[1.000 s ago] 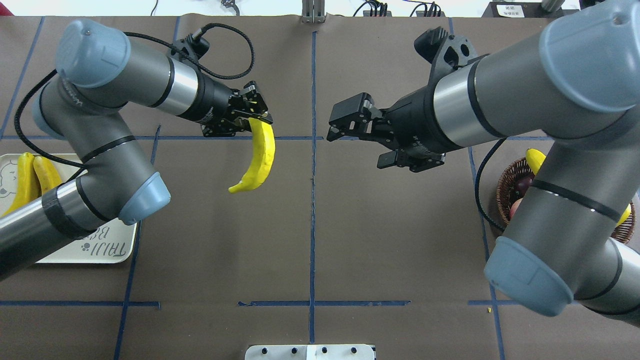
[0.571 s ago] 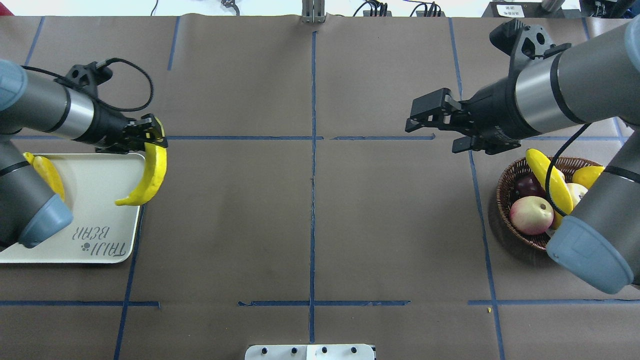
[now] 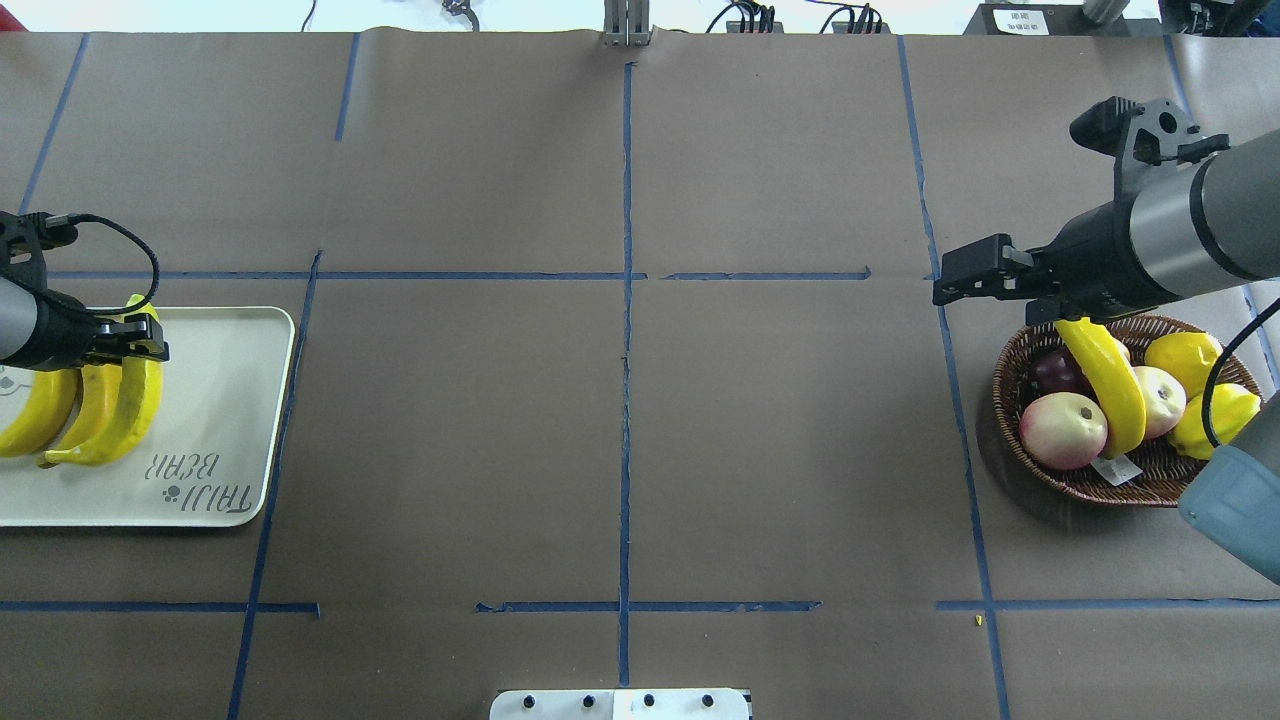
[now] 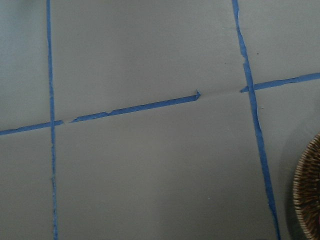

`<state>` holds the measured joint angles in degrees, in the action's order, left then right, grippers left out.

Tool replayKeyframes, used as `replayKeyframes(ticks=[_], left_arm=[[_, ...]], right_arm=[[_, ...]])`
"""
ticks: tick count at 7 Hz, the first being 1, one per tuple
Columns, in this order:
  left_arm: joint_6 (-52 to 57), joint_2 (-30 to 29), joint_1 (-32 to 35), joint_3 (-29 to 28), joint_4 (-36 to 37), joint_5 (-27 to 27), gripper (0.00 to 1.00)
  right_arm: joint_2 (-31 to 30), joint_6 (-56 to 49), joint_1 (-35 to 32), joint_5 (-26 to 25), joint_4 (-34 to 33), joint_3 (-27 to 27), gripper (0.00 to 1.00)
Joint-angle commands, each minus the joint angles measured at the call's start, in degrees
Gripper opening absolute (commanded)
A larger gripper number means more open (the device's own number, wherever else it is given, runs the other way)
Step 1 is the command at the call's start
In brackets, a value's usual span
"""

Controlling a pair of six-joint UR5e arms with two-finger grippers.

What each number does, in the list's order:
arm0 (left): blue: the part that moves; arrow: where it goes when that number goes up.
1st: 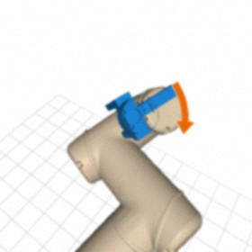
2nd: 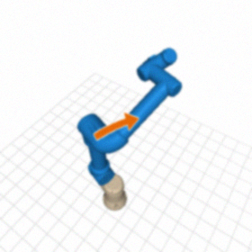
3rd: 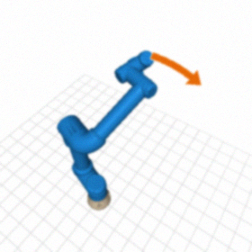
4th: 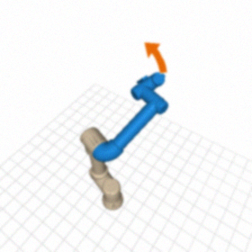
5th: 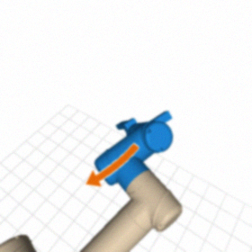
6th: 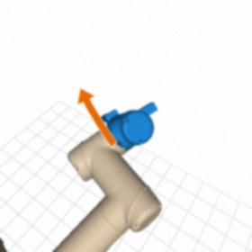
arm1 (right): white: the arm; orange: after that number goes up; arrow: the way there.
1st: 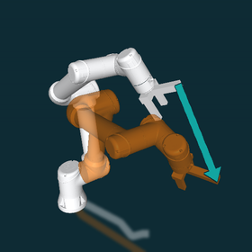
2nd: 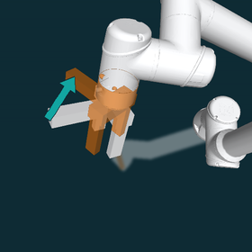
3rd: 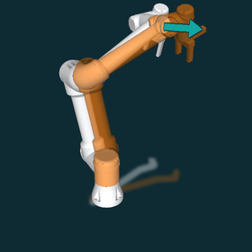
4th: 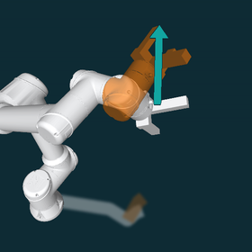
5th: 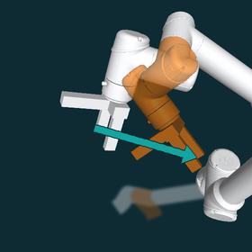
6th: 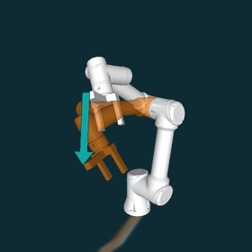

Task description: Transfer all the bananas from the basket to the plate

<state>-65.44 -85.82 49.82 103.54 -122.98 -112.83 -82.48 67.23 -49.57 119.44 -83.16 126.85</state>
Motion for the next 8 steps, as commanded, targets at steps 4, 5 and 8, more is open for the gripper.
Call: replayKeyframes(ticks=[4, 5, 8], left_arm=[[-0.3, -0.6, -0.3, 4.9, -0.5, 0.4, 1.0], [-0.5, -1.6, -0.3, 5.1, -0.4, -1.4, 1.0], [-0.6, -3.7, -0.6, 4.1, 0.0, -1.5, 1.0]], right_arm=[[-14.0, -14.6, -3.1, -0.3, 4.2, -0.2, 1.0], [-16.9, -17.0, -3.0, -0.6, 7.8, -1.6, 1.0], [-16.1, -25.7, -2.5, -0.7, 7.9, -9.9, 1.0]])
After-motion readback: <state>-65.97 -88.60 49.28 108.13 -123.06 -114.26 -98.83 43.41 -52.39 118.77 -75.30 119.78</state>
